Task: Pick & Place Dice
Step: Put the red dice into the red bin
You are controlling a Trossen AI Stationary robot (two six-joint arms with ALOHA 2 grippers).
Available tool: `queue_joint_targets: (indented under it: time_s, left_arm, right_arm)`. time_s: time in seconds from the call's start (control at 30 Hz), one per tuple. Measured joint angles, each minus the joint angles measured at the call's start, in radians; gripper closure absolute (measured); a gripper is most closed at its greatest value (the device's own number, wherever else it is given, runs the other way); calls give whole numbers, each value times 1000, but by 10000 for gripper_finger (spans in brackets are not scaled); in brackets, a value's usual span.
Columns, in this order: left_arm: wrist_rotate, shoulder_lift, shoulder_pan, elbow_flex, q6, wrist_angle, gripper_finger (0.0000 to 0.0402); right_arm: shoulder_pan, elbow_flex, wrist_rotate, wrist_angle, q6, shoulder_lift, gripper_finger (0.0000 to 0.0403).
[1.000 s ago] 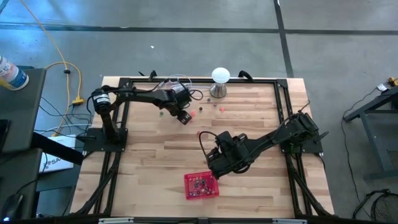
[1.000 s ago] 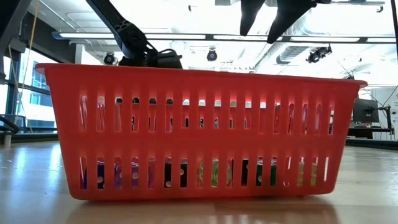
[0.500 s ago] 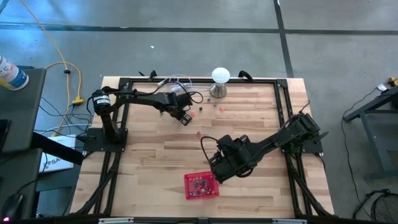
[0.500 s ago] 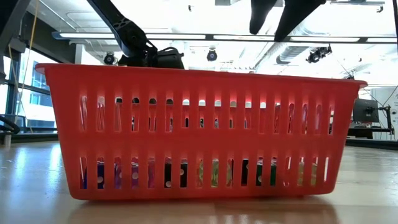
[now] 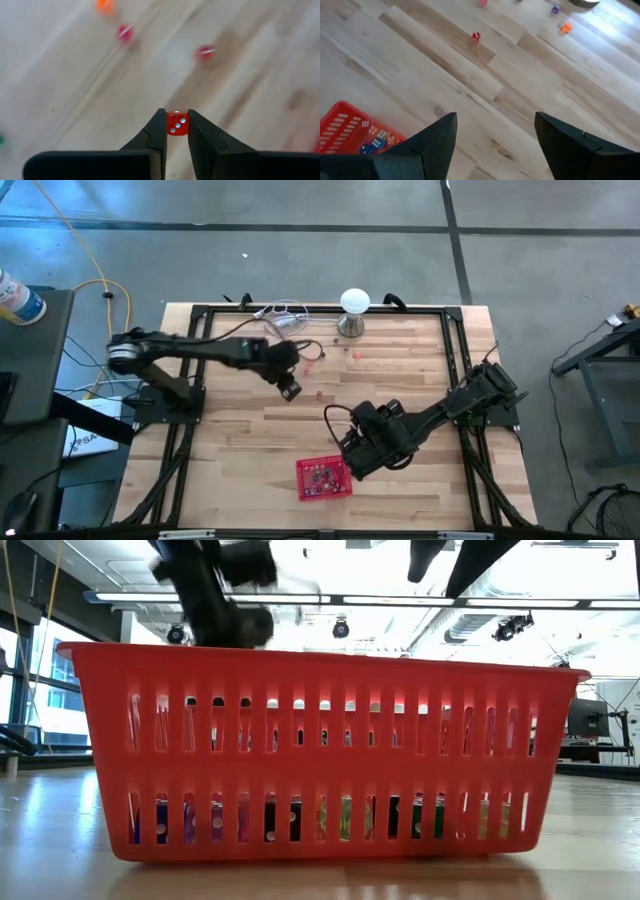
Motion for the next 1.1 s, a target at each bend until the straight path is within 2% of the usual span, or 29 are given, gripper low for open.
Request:
queue_joint_targets:
  time_s: [0.2, 0.37, 0.5, 0.6, 0.73, 0.97, 1.1]
  left_arm:
    - [-222, -177, -236, 2, -66, 26, 360]
    - [-236, -206, -445, 2, -86, 170, 360]
    - [-262, -170, -590, 3, -104, 352, 360]
    - [-286, -139, -626, 4, -185, 439, 360]
    - [-295, -89, -636, 4, -237, 470, 360]
    - [-197, 51, -674, 4, -243, 672, 360]
    - [-147, 92, -671, 4, -208, 669, 355]
  right_arm:
    - [0, 0, 54, 8, -39, 0, 144]
    - [-9, 0, 81, 41, -125, 5, 144]
    - [-14, 0, 100, 44, -197, 4, 144]
    - [-14, 1, 133, 45, -209, 1, 144]
    - [-12, 1, 132, 45, -247, 1, 144]
    - [-6, 1, 133, 62, -248, 0, 144]
    - [23, 1, 128, 107, -245, 0, 144]
